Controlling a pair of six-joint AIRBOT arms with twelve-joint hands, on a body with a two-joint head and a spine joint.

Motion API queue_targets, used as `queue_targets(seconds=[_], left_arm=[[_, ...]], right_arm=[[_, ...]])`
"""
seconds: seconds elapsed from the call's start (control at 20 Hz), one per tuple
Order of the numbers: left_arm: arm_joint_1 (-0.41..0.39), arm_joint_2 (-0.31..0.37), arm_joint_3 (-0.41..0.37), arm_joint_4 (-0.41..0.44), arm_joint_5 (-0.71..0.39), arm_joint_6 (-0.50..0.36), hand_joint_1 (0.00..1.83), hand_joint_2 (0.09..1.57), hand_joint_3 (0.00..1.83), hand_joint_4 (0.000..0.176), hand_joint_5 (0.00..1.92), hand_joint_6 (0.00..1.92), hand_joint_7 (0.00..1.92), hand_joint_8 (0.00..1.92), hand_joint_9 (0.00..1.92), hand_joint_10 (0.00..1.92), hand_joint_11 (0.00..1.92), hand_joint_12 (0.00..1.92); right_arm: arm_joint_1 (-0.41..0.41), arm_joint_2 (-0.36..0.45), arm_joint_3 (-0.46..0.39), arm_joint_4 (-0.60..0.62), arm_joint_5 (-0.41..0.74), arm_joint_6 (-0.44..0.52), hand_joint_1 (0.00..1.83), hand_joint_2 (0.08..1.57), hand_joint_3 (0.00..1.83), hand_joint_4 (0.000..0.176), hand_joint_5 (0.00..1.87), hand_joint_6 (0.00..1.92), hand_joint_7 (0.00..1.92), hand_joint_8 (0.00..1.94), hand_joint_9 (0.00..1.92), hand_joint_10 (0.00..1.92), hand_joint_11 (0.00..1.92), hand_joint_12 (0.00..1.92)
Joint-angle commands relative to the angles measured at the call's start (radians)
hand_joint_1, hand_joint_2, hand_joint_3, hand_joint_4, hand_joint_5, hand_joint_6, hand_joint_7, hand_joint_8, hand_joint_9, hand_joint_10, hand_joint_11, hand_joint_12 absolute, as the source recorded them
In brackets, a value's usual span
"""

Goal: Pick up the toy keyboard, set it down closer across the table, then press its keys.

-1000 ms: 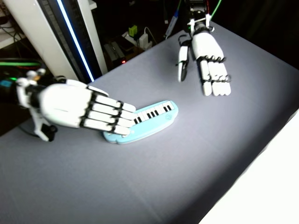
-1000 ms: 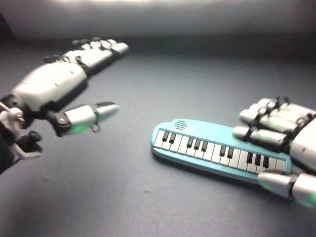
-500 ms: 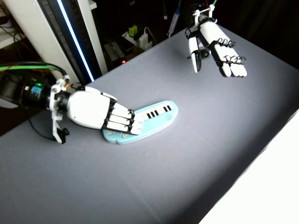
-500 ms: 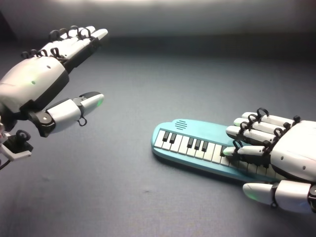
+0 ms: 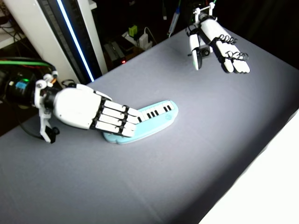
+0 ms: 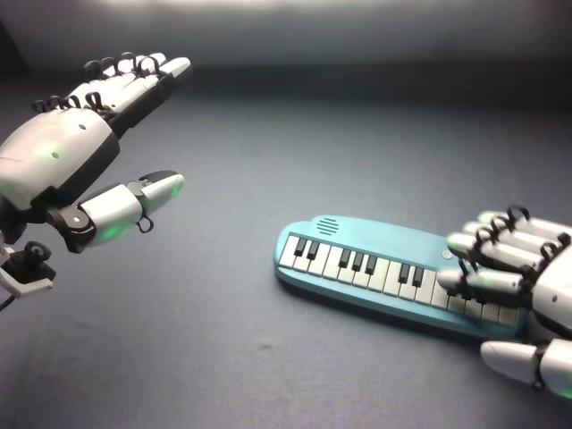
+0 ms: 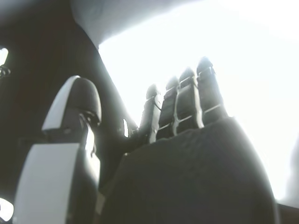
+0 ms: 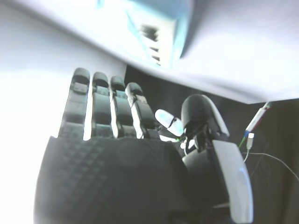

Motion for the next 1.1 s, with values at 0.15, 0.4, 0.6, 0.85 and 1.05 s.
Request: queue_targets(seconds=[0.15, 0.4, 0.6, 0.85, 1.05], left_arm=[[-0.007, 0.008, 0.0, 0.007, -0.127, -0.001, 0.8, 1.39, 0.0, 0.038, 0.07, 0.0, 0.0, 0.0, 0.0, 0.0, 0.0, 0.0], [-0.006, 0.01, -0.004, 0.007, -0.138, -0.001, 0.78, 1.39, 0.0, 0.031, 0.07, 0.0, 0.0, 0.0, 0.0, 0.0, 0.0, 0.0], [0.009, 0.023, -0.02, 0.006, -0.173, -0.001, 0.76, 1.39, 0.0, 0.038, 0.08, 0.0, 0.0, 0.0, 0.0, 0.0, 0.0, 0.0], [0.043, 0.047, -0.053, -0.01, -0.275, 0.0, 0.56, 1.37, 0.0, 0.089, 0.0, 0.0, 0.0, 0.0, 0.0, 0.0, 0.0, 0.0], [0.094, 0.079, -0.105, -0.055, -0.442, 0.027, 0.43, 1.38, 0.01, 0.047, 0.0, 0.0, 0.0, 0.0, 0.0, 0.0, 0.0, 0.0]], right_arm=[[-0.008, -0.001, 0.007, 0.005, 0.114, -0.001, 0.0, 1.41, 0.0, 0.0, 0.61, 0.02, 0.12, 0.01, 0.0, 0.0, 0.0, 0.0], [-0.008, 0.049, -0.022, 0.009, 0.233, 0.014, 0.0, 1.43, 0.01, 0.019, 0.02, 0.0, 0.0, 0.0, 0.0, 0.0, 0.0, 0.0], [-0.01, 0.103, -0.052, 0.017, 0.391, 0.043, 0.0, 1.43, 0.01, 0.042, 0.0, 0.0, 0.0, 0.0, 0.0, 0.0, 0.0, 0.0], [-0.04, 0.155, -0.084, 0.066, 0.593, 0.053, 0.01, 1.43, 0.0, 0.069, 0.0, 0.0, 0.0, 0.0, 0.0, 0.0, 0.0, 0.0], [-0.115, 0.196, -0.109, 0.128, 0.786, 0.058, 0.05, 1.41, 0.0, 0.083, 0.0, 0.0, 0.0, 0.0, 0.0, 0.0, 0.0, 0.0]])
